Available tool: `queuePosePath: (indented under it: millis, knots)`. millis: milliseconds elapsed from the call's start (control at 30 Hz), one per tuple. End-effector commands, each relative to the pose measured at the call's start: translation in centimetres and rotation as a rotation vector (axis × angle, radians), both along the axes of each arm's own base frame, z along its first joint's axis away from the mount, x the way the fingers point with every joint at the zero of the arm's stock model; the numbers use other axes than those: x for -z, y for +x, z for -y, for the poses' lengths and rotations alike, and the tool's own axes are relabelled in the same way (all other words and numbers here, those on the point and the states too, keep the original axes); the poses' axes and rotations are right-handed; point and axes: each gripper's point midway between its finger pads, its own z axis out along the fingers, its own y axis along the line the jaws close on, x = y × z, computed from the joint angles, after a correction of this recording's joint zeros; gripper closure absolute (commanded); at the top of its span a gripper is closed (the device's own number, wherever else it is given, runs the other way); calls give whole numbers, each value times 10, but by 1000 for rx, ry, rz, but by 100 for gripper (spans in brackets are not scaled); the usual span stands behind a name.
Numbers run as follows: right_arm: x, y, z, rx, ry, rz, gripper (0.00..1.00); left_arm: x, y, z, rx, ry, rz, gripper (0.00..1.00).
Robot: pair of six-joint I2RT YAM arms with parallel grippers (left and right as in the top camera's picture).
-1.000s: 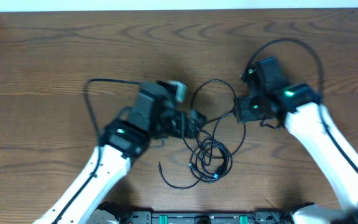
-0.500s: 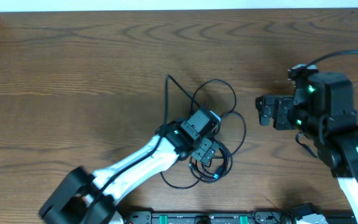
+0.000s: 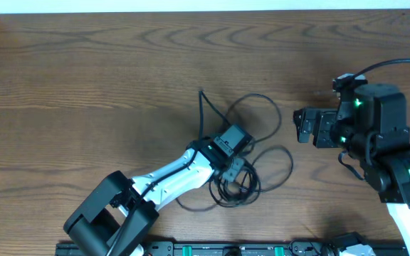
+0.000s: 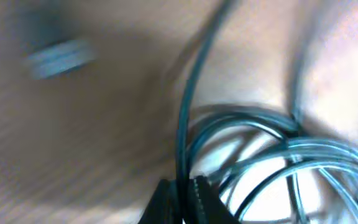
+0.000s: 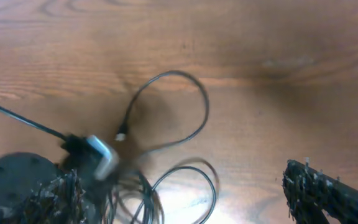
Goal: Untangle cables
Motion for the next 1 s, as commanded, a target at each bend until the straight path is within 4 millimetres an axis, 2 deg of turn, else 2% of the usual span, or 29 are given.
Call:
queuePosePath:
  millis: [0,133,233,267,300,333,367,433,533,600,667,833,900,967]
  knots:
    - [6,5,-1,56,41,-46,1,-3,40,-48,-518,3,82,92]
    - [17,9,-7,81,84,-101,1,-2,58,-78,-977,-164,-16,92]
    - [23,9,-14,66,111,-139,1,-1,61,-76,-1313,-376,-226,92]
    - [25,9,-16,57,119,-149,1,-2,64,-72,-1347,-420,-262,92]
    - [29,7,-22,35,140,-177,1,-12,76,-57,-1359,-554,-336,73]
    - [31,5,-23,29,145,-194,1,-22,85,-44,-1316,-635,-370,29]
    - [34,4,-23,30,142,-206,1,-31,90,-30,-1260,-706,-403,15]
    - [39,1,-21,35,130,-232,1,-60,98,2,-1033,-849,-438,4]
    - [42,-1,-20,31,117,-246,1,-100,99,35,-525,-941,-279,3]
    - [43,-1,-19,37,109,-248,1,-104,90,38,-276,-879,-152,3]
    - [44,-2,-15,49,93,-249,1,-94,83,31,-159,-782,-79,3]
    - [45,0,-6,95,56,-242,1,-61,101,-13,-251,-505,71,2]
    - [48,0,0,177,72,-264,1,-60,114,-26,-307,-443,140,2]
    - [55,-5,8,348,122,-320,1,-65,129,-36,-351,-410,228,2]
